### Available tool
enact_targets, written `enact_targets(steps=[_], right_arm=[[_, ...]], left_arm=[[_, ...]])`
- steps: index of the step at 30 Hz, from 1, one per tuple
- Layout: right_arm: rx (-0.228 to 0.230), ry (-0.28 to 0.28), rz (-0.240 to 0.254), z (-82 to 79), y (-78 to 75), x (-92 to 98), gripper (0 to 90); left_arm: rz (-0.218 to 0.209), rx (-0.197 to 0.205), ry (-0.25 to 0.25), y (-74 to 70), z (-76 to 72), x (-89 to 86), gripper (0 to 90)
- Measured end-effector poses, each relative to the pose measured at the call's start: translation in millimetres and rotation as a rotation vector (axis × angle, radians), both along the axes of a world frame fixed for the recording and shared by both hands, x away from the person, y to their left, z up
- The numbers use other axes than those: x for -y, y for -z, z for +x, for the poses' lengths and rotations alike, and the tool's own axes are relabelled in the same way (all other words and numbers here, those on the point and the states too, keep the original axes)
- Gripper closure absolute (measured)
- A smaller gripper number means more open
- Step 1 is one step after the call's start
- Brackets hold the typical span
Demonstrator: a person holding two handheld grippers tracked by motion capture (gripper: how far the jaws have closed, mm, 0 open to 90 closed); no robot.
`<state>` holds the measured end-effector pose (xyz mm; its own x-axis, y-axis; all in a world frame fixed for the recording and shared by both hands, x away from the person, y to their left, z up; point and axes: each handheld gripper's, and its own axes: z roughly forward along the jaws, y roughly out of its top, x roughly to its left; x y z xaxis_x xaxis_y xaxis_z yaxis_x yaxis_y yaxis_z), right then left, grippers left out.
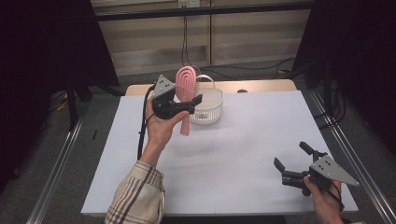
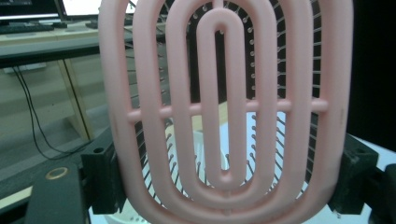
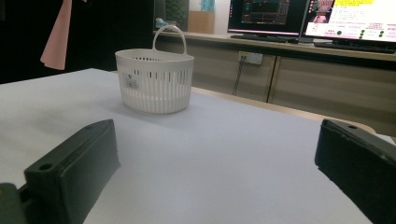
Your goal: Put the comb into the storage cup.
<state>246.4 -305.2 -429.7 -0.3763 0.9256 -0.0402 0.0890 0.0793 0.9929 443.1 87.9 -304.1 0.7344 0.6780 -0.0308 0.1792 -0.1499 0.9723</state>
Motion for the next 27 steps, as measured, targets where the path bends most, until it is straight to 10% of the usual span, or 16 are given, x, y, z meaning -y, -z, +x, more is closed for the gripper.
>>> enact_targets(steps=[27], right_arm=[[0.0, -0.006, -0.001, -0.5, -0.2, -0.1, 0.0]], left_arm=[[-0.01, 0.053, -0.038, -13.7, 21.5, 1.7, 19.1]])
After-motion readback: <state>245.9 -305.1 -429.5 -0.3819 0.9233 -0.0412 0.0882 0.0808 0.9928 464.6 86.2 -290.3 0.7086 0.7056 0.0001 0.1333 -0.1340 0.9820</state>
